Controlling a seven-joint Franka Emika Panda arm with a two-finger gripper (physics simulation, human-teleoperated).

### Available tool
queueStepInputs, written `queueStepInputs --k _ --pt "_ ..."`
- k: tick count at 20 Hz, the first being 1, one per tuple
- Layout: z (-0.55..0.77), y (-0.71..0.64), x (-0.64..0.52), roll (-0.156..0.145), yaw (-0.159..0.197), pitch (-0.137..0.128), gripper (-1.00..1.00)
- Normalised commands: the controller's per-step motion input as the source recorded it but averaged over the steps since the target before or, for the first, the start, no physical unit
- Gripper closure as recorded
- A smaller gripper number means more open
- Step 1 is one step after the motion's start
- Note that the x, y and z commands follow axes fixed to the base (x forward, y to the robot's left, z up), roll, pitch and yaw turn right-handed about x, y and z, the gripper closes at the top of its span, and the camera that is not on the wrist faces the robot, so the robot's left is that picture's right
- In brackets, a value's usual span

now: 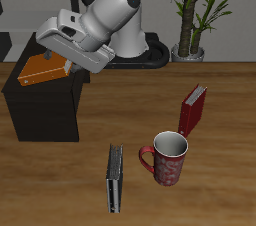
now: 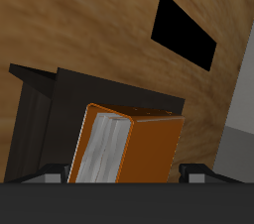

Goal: Place the orange book flat on top of the shelf

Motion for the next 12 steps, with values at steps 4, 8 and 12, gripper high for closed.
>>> queueStepInputs --k 4,8,12 --pt "0.02 0.05 0.11 0.035 -0.073 -0.009 -1.0" --pt "0.01 -0.03 0.05 0.007 -0.03 -0.005 -1.0" --pt "0.03 -0.05 -0.01 0.003 -0.02 -0.007 -1.0"
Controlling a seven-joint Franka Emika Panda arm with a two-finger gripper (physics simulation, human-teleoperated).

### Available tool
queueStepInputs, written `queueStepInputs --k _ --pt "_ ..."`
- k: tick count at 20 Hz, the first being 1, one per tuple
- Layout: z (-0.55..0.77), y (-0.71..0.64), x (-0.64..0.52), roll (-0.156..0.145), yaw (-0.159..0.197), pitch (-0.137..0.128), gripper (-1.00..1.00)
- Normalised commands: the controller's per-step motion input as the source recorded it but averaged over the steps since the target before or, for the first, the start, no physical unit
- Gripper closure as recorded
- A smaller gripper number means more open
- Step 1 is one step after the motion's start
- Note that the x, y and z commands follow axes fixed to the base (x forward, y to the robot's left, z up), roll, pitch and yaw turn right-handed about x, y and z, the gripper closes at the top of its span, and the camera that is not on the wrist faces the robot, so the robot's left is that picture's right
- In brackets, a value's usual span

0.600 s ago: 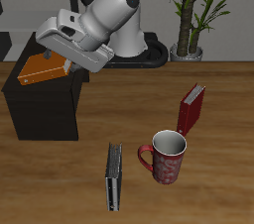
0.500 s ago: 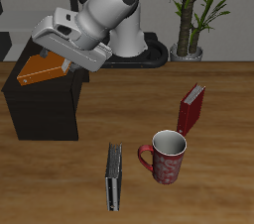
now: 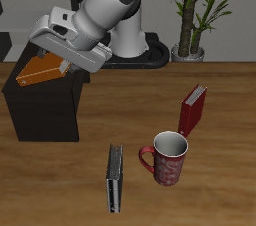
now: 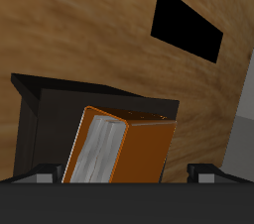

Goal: Place the orange book flat on top of the shelf

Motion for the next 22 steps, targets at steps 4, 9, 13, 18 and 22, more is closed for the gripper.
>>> queueStepInputs --k 4,9,13,18,22 --pt "0.03 -0.02 0.0 0.006 -0.013 -0.007 -1.0" --pt "0.04 0.02 -0.01 0.008 0.001 -0.007 -1.0" --pt "0.04 0.1 -0.04 0.024 0.015 -0.009 -1.0" --pt "0.04 0.24 -0.05 0.055 0.057 -0.009 -1.0" --pt "0.01 0.15 -0.11 0.035 0.032 -0.006 -1.0"
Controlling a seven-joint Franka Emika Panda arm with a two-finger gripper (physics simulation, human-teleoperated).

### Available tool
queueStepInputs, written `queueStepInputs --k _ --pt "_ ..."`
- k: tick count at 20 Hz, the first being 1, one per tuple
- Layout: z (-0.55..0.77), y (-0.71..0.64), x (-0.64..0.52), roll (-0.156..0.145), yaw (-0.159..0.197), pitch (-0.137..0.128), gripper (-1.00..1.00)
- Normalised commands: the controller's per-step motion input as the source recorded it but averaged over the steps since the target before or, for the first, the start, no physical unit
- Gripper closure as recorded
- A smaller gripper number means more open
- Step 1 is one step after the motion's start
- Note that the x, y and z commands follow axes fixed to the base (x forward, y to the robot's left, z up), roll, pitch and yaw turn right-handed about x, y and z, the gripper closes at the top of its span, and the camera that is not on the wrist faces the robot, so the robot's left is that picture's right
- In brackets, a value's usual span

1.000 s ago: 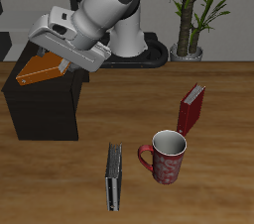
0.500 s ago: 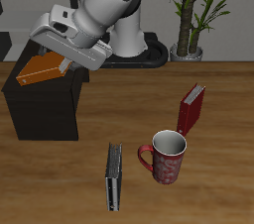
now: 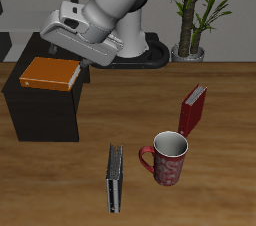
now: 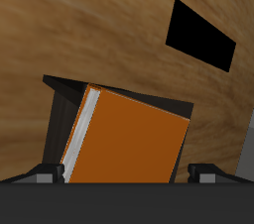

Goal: Place the orange book flat on top of the shelf

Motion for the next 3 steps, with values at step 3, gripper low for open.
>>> queueStepInputs --k 3 --pt "-0.01 0.17 -0.16 0.044 0.008 -0.011 -1.0"
